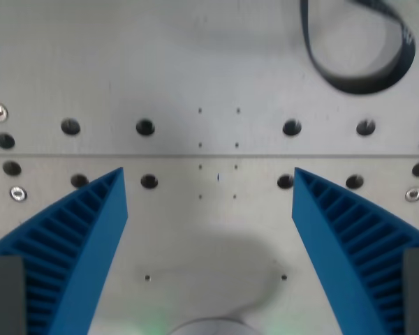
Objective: Move in base negative x
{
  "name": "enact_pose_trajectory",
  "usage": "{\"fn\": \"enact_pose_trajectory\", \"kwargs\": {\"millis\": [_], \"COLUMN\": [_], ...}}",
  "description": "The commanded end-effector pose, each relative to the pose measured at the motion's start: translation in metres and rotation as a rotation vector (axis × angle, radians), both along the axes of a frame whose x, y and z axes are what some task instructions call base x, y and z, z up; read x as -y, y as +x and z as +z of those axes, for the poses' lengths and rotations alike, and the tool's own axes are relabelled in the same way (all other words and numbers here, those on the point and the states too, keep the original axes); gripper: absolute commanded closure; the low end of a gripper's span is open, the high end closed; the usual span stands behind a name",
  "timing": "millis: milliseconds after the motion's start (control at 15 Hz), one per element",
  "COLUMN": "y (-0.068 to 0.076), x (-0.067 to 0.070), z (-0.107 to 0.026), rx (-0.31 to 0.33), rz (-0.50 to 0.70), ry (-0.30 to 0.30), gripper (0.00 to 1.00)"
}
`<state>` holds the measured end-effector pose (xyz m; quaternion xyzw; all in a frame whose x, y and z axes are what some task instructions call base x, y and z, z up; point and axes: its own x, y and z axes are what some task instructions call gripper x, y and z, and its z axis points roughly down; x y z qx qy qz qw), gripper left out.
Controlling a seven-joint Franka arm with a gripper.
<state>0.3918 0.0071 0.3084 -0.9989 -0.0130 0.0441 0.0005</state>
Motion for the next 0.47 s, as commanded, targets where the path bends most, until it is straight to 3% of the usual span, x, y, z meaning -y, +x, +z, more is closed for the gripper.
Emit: {"fn": "enact_pose_trajectory", "kwargs": {"millis": [67, 467], "y": [-0.028, -0.059], "x": [-0.003, -0.004], "z": [0.002, -0.003], "rx": [0.081, 0.081], "rz": [-0.002, -0.002], "ry": [-0.003, -0.003], "gripper": [0.00, 0.00]}}
